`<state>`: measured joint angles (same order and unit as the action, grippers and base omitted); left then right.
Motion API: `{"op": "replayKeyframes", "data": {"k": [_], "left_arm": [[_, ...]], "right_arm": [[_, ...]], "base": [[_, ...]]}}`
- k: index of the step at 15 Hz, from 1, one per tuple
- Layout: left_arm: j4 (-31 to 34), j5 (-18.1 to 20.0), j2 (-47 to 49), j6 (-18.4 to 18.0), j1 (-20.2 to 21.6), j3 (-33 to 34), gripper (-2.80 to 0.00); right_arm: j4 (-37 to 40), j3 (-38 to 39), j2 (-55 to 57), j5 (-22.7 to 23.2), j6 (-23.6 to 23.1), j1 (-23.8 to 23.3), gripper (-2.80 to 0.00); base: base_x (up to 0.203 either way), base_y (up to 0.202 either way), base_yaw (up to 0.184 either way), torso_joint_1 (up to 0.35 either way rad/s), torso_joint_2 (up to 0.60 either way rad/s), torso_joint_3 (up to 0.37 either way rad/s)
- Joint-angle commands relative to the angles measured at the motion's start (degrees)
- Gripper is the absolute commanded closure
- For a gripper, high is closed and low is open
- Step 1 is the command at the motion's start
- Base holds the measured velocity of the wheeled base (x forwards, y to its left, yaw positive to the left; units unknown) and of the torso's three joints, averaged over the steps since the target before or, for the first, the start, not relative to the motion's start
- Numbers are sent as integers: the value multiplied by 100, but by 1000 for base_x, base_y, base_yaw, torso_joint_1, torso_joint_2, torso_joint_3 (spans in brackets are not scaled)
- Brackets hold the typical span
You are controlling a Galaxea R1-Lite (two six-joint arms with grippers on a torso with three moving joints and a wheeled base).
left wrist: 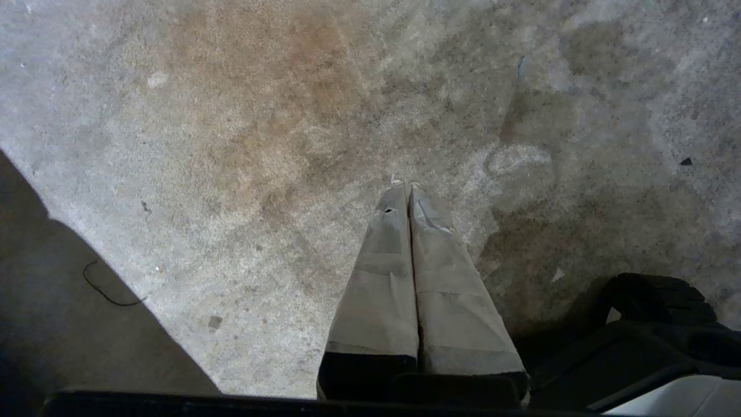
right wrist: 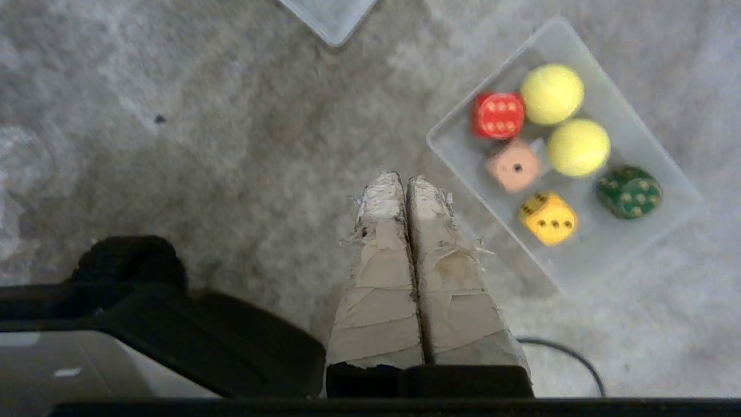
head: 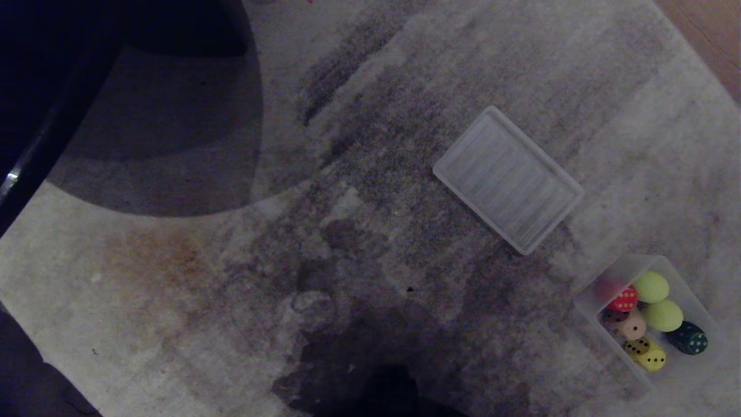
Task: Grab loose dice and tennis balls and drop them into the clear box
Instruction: Close the lid
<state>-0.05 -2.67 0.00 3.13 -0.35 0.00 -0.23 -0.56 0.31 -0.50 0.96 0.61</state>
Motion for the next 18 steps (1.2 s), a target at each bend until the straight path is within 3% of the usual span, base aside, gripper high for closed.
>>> {"op": "replayKeyframes", "data": {"k": [1,4,7,10,14,17,18], "left_arm": [[-3,-5,9,3,0,9,0],[5,-5,9,3,0,9,0],[-4,-5,9,3,0,9,0],[-4,-5,9,3,0,9,0],[3,-5,9,3,0,0,0],[-3,-5,9,3,0,9,0],[-3,-5,9,3,0,9,0]], "right_arm": [[360,-644,330,-12,10,-29,0],[804,-1580,1882,-16,204,-41,0],[297,-2082,3653,-31,560,-126,0],[-1016,-2274,5572,-114,912,-188,0],[-3081,-2514,8151,-630,1470,-130,0],[-4090,-2860,9569,-820,1866,-54,0],[-4304,-3010,9932,-851,1955,-43,-229]], "base": [[0,0,0,0,0,0],[0,0,0,0,0,0],[0,0,0,0,0,0],[0,0,0,0,0,0],[0,0,0,0,0,0],[0,0,0,0,0,0],[0,0,0,0,0,0]]}}
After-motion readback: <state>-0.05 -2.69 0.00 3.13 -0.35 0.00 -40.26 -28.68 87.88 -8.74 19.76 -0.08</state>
